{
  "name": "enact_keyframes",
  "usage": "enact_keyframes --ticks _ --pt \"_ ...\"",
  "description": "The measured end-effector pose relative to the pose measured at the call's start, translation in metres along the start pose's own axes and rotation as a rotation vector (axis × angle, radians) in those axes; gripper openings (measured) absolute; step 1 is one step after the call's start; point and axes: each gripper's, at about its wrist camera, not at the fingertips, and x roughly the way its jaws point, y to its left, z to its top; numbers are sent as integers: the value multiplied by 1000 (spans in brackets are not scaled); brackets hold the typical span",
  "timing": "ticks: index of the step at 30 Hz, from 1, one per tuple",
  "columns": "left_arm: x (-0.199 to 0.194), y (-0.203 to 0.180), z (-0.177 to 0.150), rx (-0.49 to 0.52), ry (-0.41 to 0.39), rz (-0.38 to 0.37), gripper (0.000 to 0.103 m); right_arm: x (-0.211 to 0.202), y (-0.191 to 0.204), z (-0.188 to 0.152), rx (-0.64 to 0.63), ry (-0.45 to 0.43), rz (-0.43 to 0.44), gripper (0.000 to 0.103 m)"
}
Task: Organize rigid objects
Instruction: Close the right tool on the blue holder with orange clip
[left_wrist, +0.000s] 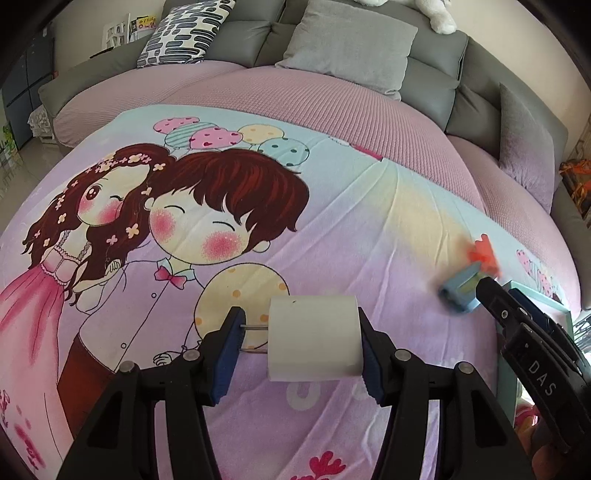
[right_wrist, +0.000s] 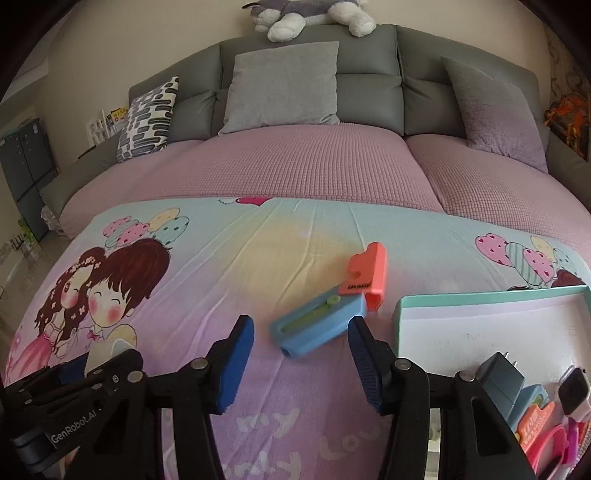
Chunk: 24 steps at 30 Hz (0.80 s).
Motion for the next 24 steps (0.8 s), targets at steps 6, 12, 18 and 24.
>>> enact_keyframes --ticks 6,12,18,24 --pt "-3 -3 2 6 -4 -9 59 12 -12 -5 29 45 -11 56" --pt "0 4 2 -18 11 20 59 22 -7 -1 26 65 -9 66" --pt "2 7 0 -23 21 7 59 42 0 6 23 113 -89 67" --pt "7 13 -2 -40 42 8 59 61 7 12 -22 140 -125 67"
